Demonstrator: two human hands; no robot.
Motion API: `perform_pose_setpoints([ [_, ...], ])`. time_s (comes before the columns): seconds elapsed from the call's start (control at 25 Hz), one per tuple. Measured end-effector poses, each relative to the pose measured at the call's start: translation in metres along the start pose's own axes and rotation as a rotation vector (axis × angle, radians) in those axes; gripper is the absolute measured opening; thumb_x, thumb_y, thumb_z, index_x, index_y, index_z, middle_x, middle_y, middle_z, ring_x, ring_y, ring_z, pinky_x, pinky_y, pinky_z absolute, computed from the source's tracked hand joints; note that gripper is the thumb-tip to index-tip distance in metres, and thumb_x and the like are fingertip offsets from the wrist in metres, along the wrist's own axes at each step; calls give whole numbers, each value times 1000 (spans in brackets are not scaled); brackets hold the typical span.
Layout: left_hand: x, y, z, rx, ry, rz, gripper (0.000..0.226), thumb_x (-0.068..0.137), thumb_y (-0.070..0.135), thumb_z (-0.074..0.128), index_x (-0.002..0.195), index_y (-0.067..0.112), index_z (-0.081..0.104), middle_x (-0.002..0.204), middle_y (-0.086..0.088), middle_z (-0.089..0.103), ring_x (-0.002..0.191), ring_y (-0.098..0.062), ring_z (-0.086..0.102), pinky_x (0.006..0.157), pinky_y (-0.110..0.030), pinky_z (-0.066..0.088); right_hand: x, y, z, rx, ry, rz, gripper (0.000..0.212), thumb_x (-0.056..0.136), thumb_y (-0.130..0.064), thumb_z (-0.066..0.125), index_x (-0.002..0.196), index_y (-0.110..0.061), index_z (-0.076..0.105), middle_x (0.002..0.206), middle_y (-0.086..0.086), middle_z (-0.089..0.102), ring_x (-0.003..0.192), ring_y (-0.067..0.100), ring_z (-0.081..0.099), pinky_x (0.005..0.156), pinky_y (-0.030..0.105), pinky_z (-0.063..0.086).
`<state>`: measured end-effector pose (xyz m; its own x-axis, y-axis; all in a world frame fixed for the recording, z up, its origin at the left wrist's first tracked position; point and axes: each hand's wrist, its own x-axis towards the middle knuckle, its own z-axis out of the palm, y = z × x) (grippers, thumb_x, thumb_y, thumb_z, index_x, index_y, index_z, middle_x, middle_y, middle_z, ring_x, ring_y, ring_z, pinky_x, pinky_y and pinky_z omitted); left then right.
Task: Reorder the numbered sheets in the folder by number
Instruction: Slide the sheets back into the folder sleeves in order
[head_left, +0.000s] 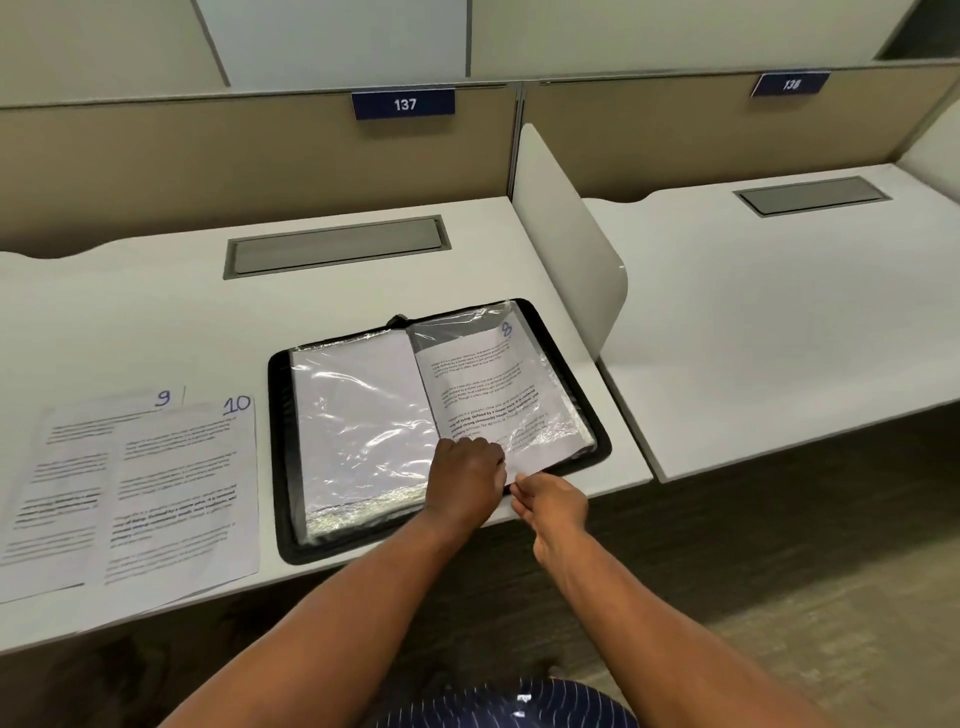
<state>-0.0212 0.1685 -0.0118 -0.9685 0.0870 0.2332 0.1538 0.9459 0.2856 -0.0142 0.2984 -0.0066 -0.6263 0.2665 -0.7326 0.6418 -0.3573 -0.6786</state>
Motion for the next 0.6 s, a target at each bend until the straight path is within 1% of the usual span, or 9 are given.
perform_pose_setpoints([
  [0.16,-3,-7,-5,26,-4,19,11,84,30,66,79,22,70,75,3,67,72,-22,61,70,-35,39,-6,-5,18,39,-23,-30,14,89,2,74,101,-5,71,93,15,77,89,24,77,82,34,63],
  [0.32,-8,-6,-9,4,3,-7,14,87,32,63,82,22,72,77,2,69,73,-22,61,70,-36,41,-2,-12,31,-35,-37,-57,12,86,-1,78,94,-9,74,91,11,77,86,22,74,72,30,60],
  [0.36,-9,-5,-10,-1,5,-11,15,87,32,62,83,22,72,77,2,70,73,-22,62,71,-36,43,-1,-14,33,-50,-40,-69,11,86,-2,78,93,-9,75,90,10,77,84,20,72,72,30,59],
  [0.48,-10,-1,-12,-10,24,-61,12,88,30,64,85,22,71,78,2,70,72,-21,62,71,-35,44,6,-24,37,-79,-54,-94,9,87,-1,77,89,-10,76,87,5,74,80,17,67,79,31,57],
  [0.6,-10,3,-13,-5,21,-104,10,88,29,65,85,23,71,78,3,70,73,-20,62,71,-35,45,9,-33,34,-136,-111,-124,11,85,0,78,87,-11,76,88,4,75,78,14,65,76,29,54],
])
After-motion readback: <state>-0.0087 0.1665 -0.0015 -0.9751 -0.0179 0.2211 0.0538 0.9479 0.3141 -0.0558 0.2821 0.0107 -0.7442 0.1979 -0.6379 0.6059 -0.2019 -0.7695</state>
